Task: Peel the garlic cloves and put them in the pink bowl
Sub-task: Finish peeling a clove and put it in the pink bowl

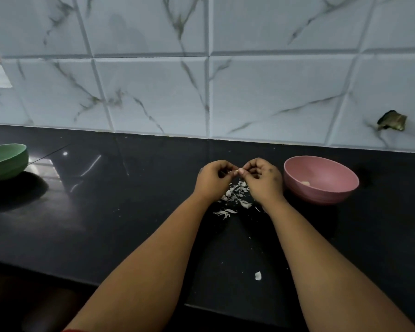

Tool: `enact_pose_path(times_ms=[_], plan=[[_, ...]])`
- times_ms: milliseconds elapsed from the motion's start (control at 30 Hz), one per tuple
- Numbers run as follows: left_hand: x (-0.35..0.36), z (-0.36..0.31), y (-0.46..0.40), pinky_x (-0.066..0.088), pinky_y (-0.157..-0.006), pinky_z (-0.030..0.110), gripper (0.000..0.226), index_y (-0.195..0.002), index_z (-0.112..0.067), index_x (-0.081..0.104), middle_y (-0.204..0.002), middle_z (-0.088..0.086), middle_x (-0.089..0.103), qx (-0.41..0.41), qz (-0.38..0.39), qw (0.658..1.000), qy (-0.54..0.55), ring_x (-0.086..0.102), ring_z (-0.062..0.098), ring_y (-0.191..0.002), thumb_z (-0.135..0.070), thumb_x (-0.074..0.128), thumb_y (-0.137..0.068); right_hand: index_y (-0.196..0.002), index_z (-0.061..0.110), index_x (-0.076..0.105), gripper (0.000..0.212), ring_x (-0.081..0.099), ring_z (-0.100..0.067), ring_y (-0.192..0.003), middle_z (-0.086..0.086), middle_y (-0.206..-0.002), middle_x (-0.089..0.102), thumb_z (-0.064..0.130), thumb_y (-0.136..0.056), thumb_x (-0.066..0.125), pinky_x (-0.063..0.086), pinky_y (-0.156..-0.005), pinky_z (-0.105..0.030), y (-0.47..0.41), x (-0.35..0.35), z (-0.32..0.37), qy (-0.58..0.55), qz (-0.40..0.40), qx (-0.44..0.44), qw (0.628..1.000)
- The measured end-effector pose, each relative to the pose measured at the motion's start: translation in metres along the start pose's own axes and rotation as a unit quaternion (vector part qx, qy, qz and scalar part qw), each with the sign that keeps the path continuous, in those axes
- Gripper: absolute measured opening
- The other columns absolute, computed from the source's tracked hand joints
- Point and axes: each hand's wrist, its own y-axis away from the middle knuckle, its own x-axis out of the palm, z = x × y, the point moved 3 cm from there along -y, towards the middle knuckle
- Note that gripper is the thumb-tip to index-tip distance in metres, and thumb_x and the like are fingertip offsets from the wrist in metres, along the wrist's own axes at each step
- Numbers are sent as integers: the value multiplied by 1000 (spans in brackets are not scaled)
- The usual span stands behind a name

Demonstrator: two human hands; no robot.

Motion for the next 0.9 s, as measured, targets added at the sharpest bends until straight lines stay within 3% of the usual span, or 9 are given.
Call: enact_pose_path(times_ms=[100, 300, 433, 600, 767, 900], plan=[[0, 1, 0, 42, -62, 13, 5, -90, -20, 75, -73, -16, 66, -1, -2, 1000, 5, 57, -2, -65, -24, 72, -88, -70, 28, 57, 27, 62, -14, -68, 2, -72, 64, 10, -82, 74, 53, -66, -30, -1, 0, 0, 12, -2, -2, 1000], [3, 5, -1, 53, -68, 25, 5, -87, -22, 75, -76, -10, 71, -7, -6, 1000, 14, 66, 6, -72, -27, 74, -87, -83, 16, 62, 9, 62, -11, -71, -3, -81, 69, 11, -87, 68, 45, -59, -10, 2, 1, 3, 28, 9, 7, 1000], [3, 3, 1, 52, -68, 20, 3, -88, -23, 75, -77, -10, 73, -11, -3, 999, 30, 67, 1, -72, -26, 73, -87, -83, 15, 61, 9, 63, -12, -72, -4, -82, 69, 9, -88, 66, 47, -62, -12, 2, 3, 2, 25, 11, 8, 1000], [4, 0, 3, 50, -67, 12, 6, -89, -21, 76, -79, -9, 74, -31, -3, 998, 59, 68, -1, -74, -24, 71, -89, -83, 13, 61, 9, 57, -7, -66, 2, -75, 62, 7, -88, 65, 41, -57, -4, 1, 2, 1, 29, 6, 3, 1000], [6, 0, 6, 55, -67, 18, 9, -92, -8, 75, -80, 2, 76, -94, -3, 981, 168, 73, 8, -75, -16, 75, -86, -86, 8, 62, 5, 57, 1, -65, 7, -73, 61, 5, -89, 64, 42, -58, -4, 2, 3, 2, 32, 0, -6, 999], [7, -1, 8, 51, -61, 18, 11, -90, -7, 75, -78, 5, 76, -125, 5, 968, 220, 74, 14, -76, -16, 77, -85, -84, 11, 63, 5, 62, -13, -77, -2, -88, 66, 9, -87, 66, 49, -68, -17, 0, 4, 0, 59, -21, -19, 998]])
